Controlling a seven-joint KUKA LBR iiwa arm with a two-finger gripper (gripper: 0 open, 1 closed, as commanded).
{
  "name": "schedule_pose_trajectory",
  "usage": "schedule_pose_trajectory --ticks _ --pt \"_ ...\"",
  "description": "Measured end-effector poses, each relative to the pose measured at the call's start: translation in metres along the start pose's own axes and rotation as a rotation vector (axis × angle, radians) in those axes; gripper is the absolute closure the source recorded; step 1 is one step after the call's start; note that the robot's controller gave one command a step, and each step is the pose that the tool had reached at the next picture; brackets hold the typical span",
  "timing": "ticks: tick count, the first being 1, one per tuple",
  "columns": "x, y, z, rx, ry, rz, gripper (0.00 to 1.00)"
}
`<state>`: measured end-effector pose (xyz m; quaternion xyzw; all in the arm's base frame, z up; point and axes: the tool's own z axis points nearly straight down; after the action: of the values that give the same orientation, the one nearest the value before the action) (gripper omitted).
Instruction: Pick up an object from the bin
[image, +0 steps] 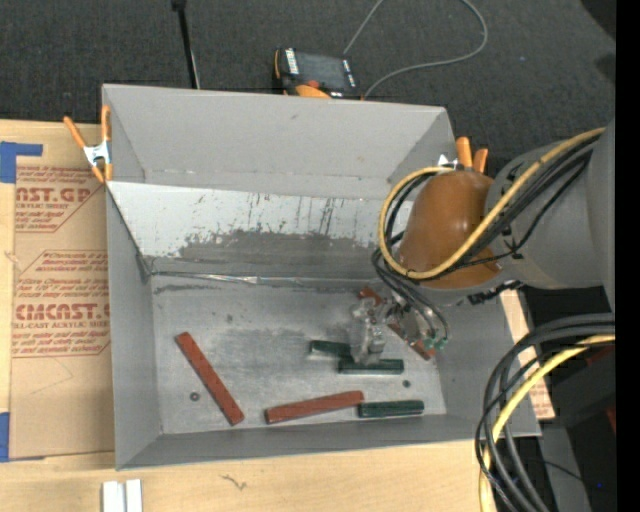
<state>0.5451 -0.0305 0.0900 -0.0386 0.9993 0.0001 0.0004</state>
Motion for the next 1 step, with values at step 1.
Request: schedule_pose_trajectory --ticks 1 --pt "0.0000 0.0000 0.0000 0.000 0.000 0.000 0.00"
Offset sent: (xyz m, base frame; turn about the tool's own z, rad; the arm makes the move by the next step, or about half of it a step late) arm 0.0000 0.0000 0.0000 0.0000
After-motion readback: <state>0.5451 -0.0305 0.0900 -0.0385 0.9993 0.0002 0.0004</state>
